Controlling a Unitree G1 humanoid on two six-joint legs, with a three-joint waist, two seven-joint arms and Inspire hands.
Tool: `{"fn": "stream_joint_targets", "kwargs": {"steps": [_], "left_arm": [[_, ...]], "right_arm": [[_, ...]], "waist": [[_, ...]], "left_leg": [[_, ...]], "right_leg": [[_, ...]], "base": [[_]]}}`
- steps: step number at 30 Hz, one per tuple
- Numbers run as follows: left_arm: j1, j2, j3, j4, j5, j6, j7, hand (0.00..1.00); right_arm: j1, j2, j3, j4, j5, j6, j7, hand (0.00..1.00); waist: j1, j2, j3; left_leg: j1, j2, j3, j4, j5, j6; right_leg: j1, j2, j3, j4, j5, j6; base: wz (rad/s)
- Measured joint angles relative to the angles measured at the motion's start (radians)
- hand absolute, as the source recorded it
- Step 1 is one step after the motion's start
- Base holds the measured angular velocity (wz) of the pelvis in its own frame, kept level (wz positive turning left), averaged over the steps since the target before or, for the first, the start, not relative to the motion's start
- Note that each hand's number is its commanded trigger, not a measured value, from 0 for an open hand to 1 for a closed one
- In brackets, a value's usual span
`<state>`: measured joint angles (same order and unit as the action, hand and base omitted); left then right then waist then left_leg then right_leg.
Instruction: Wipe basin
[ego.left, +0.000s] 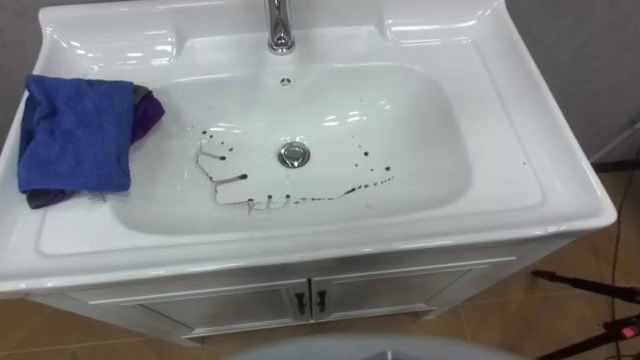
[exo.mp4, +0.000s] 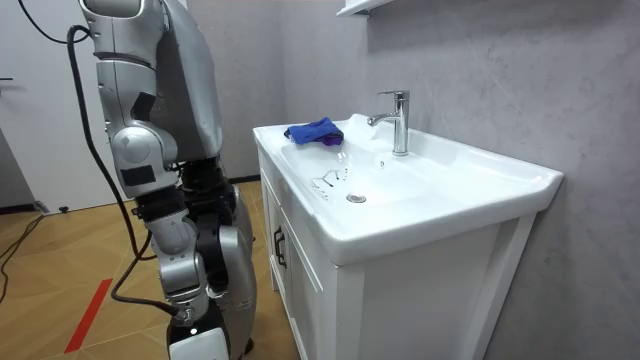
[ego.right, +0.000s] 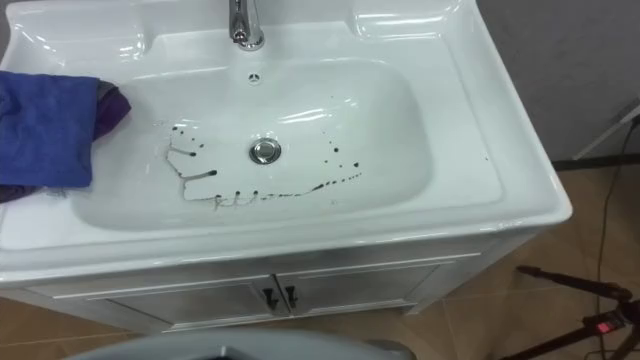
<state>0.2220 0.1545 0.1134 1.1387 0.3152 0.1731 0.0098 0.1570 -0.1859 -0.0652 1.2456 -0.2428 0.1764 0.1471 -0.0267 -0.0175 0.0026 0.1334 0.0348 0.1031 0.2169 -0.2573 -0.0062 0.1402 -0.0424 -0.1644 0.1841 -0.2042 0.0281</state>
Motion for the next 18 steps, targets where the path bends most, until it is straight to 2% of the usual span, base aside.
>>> {"fn": "stream_joint_targets", "kwargs": {"steps": [10, 18], "left_arm": [[-0.003, 0.0, 0.001, 0.0, -0.019, 0.0, 0.001, 0.0], [0.001, 0.0, 0.042, 0.001, -0.04, -0.005, 0.003, 0.0]], "right_arm": [[0.0, 0.0, -0.001, -0.009, 0.014, -0.004, -0.002, 0.0], [0.012, -0.001, -0.003, -0.045, 0.002, -0.013, 0.0, 0.0]], "waist": [[0.001, 0.004, 0.0011], [0.004, 0.008, 0.0006]], "left_leg": [[0.0, 0.0, 0.001, -0.012, 0.0, 0.0], [0.0, 0.001, 0.003, -0.011, 0.0, 0.0]], "right_leg": [[-0.003, 0.0, 0.0, -0.001, 0.0, 0.0], [-0.005, 0.001, 0.001, 0.002, 0.0, 0.0]], "base": [[0.0], [-0.01]]}}
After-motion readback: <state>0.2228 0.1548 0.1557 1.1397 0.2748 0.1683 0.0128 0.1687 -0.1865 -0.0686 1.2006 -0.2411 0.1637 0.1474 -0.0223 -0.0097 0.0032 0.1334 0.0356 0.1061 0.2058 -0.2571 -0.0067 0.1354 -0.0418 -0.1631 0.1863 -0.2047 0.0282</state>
